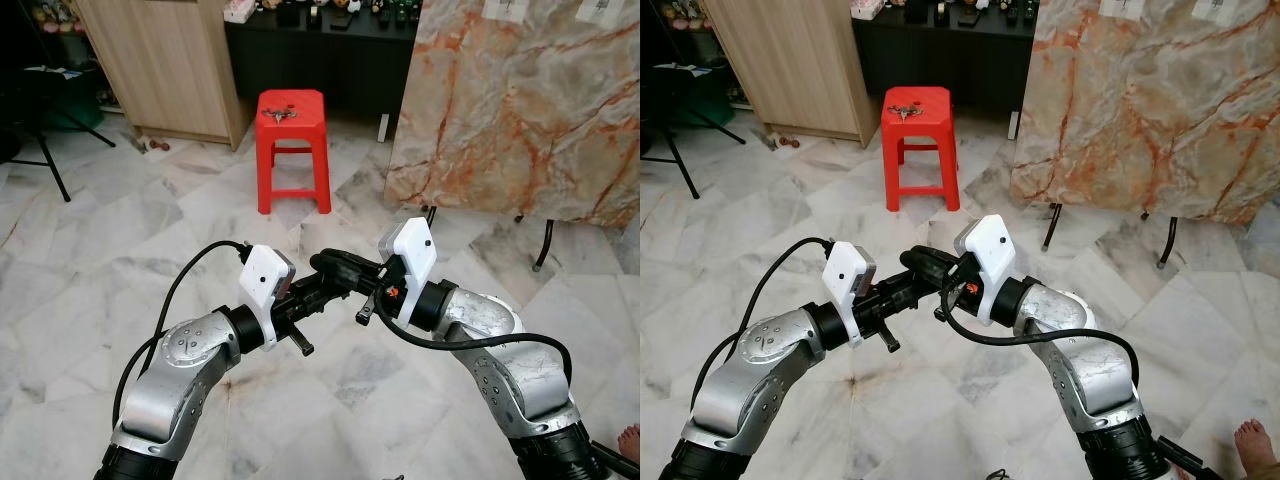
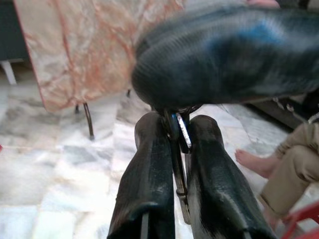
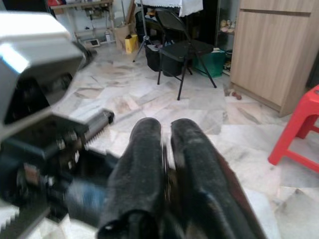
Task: Hang keys on a hook
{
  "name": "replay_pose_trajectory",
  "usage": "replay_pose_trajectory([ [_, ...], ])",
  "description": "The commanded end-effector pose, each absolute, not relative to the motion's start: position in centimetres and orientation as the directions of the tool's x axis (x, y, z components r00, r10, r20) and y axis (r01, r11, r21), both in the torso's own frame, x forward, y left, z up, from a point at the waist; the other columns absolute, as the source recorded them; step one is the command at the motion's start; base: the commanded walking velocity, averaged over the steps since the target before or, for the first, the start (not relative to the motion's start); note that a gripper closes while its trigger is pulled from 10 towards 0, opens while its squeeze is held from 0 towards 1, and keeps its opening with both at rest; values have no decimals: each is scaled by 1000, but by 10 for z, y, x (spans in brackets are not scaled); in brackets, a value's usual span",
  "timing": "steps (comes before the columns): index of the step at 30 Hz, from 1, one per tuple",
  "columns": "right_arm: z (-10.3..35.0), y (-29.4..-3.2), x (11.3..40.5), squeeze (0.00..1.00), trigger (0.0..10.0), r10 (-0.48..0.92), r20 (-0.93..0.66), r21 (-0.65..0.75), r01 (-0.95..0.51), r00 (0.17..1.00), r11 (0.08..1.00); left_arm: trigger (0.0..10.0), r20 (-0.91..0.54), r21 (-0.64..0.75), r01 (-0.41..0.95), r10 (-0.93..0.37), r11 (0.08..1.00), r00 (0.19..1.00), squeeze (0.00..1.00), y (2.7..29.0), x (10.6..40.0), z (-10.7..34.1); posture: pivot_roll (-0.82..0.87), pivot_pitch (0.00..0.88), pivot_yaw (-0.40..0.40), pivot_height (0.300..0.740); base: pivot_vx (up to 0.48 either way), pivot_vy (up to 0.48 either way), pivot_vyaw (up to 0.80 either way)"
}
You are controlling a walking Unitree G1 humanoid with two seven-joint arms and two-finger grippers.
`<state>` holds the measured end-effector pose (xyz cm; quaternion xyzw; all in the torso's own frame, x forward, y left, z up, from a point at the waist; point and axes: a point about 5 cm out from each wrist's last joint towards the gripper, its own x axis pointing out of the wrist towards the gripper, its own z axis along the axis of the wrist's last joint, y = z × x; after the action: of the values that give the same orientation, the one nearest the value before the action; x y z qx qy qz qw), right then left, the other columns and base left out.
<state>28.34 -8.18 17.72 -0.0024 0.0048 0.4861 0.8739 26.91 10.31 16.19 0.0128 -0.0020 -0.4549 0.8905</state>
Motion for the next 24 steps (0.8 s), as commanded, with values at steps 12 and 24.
replay_pose_trajectory([
  [12,191,-93,293,1000,10000,784,54,-3,-785,619,620,0,-6,29,813,-813,581,582,0,102,269,164,-150,138,-31,727,0,0,0],
  [24,208,-151,318,459,10000,374,240,189,-421,896,887,0,0,-19,765,-766,643,643,0,111,271,154,-148,127,-39,727,0,0,0],
])
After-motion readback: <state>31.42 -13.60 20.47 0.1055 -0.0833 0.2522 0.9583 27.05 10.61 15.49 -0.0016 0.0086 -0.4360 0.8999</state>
